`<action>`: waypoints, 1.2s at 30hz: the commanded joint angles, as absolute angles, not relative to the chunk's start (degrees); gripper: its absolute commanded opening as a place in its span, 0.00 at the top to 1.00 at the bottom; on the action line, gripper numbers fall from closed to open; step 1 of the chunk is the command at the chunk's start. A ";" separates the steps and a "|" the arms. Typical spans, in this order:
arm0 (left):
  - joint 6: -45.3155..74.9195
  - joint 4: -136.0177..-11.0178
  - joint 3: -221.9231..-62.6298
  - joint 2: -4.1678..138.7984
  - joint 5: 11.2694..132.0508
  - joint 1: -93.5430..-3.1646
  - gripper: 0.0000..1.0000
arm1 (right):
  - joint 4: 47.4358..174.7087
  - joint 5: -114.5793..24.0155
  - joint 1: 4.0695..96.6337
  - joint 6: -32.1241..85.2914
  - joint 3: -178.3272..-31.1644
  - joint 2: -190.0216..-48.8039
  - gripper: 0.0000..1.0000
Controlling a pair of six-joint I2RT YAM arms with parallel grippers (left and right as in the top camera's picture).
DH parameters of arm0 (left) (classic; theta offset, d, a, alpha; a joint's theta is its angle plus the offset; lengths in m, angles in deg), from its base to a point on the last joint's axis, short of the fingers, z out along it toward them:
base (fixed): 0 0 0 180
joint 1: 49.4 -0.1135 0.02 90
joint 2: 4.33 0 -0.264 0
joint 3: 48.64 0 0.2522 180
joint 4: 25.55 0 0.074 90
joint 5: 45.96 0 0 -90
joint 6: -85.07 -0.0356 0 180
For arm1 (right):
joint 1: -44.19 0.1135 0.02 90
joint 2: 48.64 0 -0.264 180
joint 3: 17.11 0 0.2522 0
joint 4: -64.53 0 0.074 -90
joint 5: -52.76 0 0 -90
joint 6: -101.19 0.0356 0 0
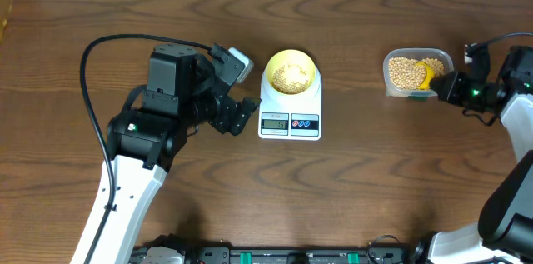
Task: Scoop item into bowl and weigh 50g on scale
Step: 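Lower the scoop into the soybeans with the right gripper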
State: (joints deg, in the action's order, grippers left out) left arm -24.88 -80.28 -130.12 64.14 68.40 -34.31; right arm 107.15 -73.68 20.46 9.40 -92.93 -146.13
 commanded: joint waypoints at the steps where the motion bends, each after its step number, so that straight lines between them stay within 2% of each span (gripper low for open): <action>1: -25.25 -80.46 -129.25 64.20 69.52 -34.55 0.15 | 107.00 -77.20 18.93 8.77 -92.41 -147.03 0.99; 36: -25.25 -80.46 -129.25 64.20 69.52 -34.55 0.15 | 104.61 -84.83 17.49 8.79 -90.97 -147.25 0.99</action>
State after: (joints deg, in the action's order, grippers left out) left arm -24.88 -80.28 -130.12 64.14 68.40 -34.31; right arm 104.57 -82.41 18.10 9.40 -91.42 -146.68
